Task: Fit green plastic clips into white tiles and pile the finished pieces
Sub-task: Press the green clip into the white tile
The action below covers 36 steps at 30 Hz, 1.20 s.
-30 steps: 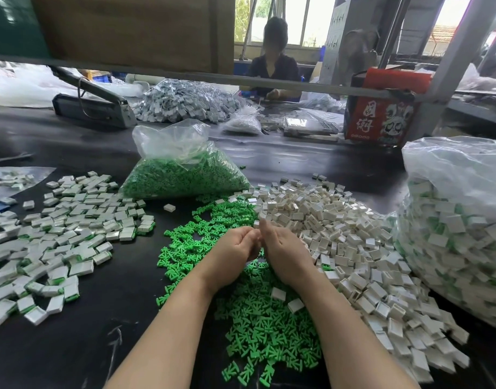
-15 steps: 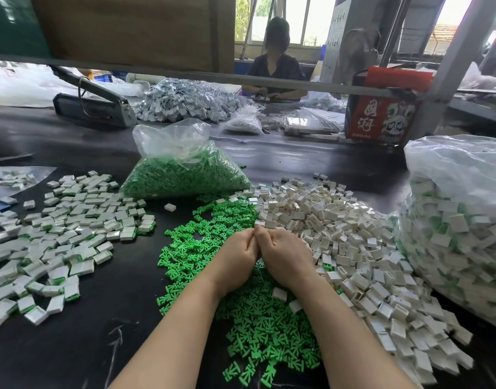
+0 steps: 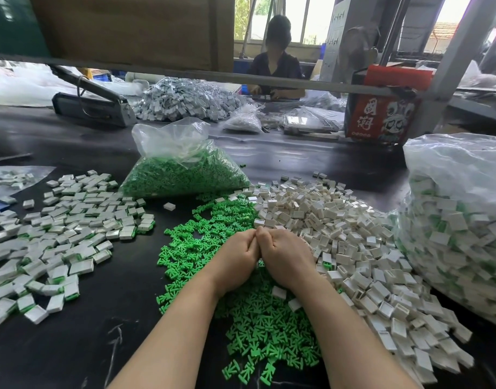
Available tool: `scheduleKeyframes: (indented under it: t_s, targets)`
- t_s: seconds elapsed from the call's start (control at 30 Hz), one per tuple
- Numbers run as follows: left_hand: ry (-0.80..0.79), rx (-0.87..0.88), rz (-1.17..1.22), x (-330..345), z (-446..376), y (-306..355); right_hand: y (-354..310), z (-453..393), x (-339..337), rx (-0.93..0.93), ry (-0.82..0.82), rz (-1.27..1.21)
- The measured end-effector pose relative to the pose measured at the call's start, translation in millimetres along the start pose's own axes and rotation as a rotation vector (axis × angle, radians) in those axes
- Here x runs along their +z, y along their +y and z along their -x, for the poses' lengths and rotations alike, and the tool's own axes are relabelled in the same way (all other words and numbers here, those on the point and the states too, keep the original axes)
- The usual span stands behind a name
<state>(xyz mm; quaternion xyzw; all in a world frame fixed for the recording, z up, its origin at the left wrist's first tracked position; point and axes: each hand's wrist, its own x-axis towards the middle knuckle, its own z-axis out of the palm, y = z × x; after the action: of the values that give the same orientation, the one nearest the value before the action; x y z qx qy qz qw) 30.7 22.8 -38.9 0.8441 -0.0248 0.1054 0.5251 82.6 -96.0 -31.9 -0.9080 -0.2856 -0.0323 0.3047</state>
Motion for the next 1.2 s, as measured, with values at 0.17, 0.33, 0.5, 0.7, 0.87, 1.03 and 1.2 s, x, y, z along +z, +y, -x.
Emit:
scheduleKeyframes:
  t_s: [0.17,0.33,0.5,0.7,0.87,1.03,1.2]
  targets:
    - [0.008,0.001,0.019,-2,1,1,-2,2,0,-0.032,0.008,-0.012]
    - [0.013,0.007,0.152,-5,1,3,4,-3,-3,0.08,0.0,-0.516]
    - [0.047,-0.047,0.391,-6,2,6,3,-3,-14,0.156,0.032,-0.974]
    - [0.103,-0.014,0.434,-7,4,14,1,-2,-21,0.19,-0.059,-1.055]
    - [0.124,-0.014,0.445,-9,4,15,-5,-2,-19,0.164,-0.089,-1.022]
    - [0.121,0.004,0.263,-16,3,9,-3,-6,-14,-0.02,0.113,-0.582]
    - [0.009,-0.02,0.383,-10,4,13,-5,-4,-10,-0.026,0.048,-0.509]
